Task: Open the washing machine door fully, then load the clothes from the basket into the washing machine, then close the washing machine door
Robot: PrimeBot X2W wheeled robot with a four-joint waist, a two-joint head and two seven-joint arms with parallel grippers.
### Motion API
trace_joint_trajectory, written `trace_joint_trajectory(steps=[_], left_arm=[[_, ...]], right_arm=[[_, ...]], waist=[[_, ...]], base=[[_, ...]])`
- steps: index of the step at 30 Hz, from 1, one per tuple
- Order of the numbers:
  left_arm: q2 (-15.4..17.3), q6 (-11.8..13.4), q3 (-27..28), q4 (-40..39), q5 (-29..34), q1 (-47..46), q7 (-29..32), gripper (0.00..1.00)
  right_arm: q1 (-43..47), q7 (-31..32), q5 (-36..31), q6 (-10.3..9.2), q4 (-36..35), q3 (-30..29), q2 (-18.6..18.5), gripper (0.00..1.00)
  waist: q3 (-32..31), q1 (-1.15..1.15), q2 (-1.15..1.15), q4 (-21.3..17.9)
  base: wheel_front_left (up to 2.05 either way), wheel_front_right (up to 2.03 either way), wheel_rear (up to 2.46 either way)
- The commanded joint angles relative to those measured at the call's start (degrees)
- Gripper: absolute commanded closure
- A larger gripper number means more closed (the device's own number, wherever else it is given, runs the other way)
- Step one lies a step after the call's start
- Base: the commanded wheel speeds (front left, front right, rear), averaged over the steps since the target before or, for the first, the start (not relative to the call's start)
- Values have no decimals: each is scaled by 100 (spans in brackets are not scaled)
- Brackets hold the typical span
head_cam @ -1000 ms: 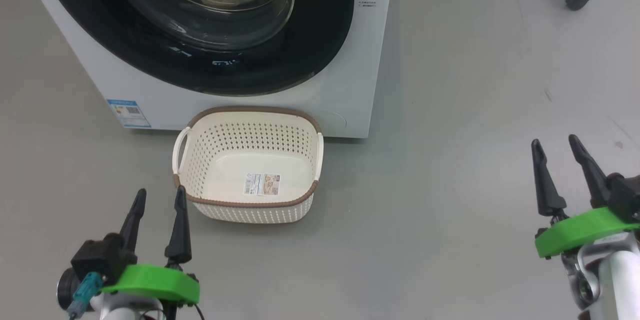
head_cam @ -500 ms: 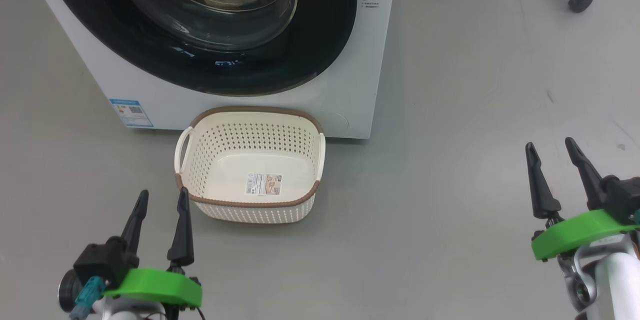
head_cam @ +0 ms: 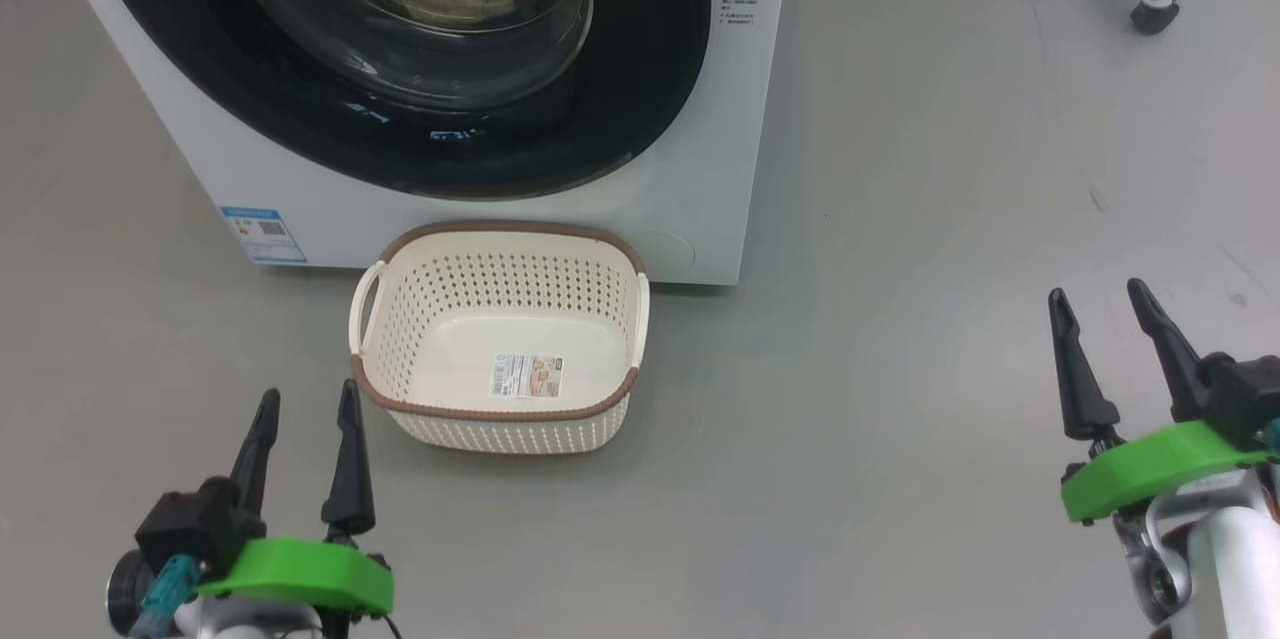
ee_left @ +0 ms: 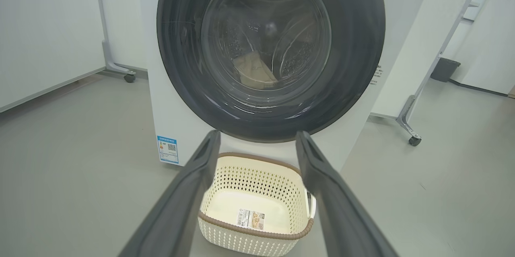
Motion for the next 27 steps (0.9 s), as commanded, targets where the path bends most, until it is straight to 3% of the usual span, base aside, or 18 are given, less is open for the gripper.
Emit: trace_joint_trajectory(steps=[1,17,27], left_arm=[[43,3,226,-116,74,-97,-62,0],[175,1,-29,57,-51,-93,-62,0],[299,0,-253,180,-472,-155,-62,0]], right_arm=[[-112,-33,-16,-22,-164,130,-23,0],[-79,-33,-83,-22,-117,165,-23,0],[-90,-33,-101,-22,-107,151,-23,0]], waist=[[-14,0,0,2],[-80,0,0,1],[-32,0,0,-3]], base=[[0,0,0],[0,0,0],[0,0,0]])
